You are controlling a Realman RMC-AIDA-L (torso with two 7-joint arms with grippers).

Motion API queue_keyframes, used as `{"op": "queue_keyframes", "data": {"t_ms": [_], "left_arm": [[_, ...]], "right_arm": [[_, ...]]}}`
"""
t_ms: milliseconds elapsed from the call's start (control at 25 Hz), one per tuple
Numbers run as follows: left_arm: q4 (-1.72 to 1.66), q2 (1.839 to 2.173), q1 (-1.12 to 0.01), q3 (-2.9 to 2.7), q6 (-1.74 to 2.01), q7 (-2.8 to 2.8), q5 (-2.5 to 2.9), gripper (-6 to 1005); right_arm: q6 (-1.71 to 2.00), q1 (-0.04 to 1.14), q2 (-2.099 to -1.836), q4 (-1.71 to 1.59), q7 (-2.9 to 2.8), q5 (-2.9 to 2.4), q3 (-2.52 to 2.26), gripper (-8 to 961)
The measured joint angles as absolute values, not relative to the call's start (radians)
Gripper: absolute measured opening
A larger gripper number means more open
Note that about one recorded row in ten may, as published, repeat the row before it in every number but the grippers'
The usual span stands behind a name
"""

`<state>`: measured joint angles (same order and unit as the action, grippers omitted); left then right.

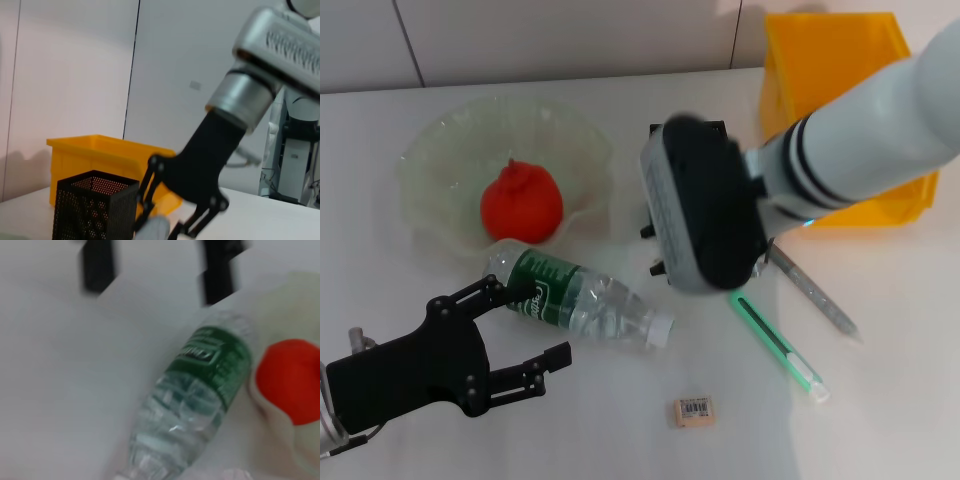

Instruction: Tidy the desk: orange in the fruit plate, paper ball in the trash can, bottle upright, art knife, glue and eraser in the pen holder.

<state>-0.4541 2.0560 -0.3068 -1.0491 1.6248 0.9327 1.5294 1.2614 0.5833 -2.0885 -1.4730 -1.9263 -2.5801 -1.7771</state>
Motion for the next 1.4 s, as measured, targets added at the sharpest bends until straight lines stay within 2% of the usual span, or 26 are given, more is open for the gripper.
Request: {"op": "queue_keyframes", "data": {"t_ms": [120, 320, 600, 880, 1120, 1320, 1400], "left_arm": [[-0.454, 2.057, -0.306, -1.049, 1.626, 0.928, 1.529, 860], [-0.454, 2.057, -0.305, -1.049, 1.628, 0.924, 1.53, 860], [-0.457, 2.058, -0.308, -1.051, 1.64, 0.922, 1.538, 860], [-0.456, 2.059, -0.31, -1.051, 1.642, 0.922, 1.55, 860], [-0.461, 2.059, -0.314, -1.051, 1.646, 0.922, 1.554, 860], [-0.463, 2.059, -0.312, -1.051, 1.65, 0.922, 1.554, 860], [-0.463, 2.059, -0.311, -1.051, 1.651, 0.922, 1.554, 860]], "right_arm": [[1.412, 0.579, -2.086, -1.61, -2.013, -2.492, -1.63, 365], [1.461, 0.545, -2.085, -1.781, -2.153, -2.474, -1.473, 364], [1.425, 0.491, -2.084, -1.822, -2.277, -2.48, -1.217, 362], [1.361, 0.439, -2.081, -1.693, -2.282, -2.477, -1.005, 360], [1.197, 0.457, -2.075, -1.409, -2.243, -2.478, -0.975, 359], [1.145, 0.474, -2.076, -1.309, -2.24, -2.477, -0.97, 358], [1.145, 0.475, -2.076, -1.305, -2.239, -2.474, -0.969, 402]]}}
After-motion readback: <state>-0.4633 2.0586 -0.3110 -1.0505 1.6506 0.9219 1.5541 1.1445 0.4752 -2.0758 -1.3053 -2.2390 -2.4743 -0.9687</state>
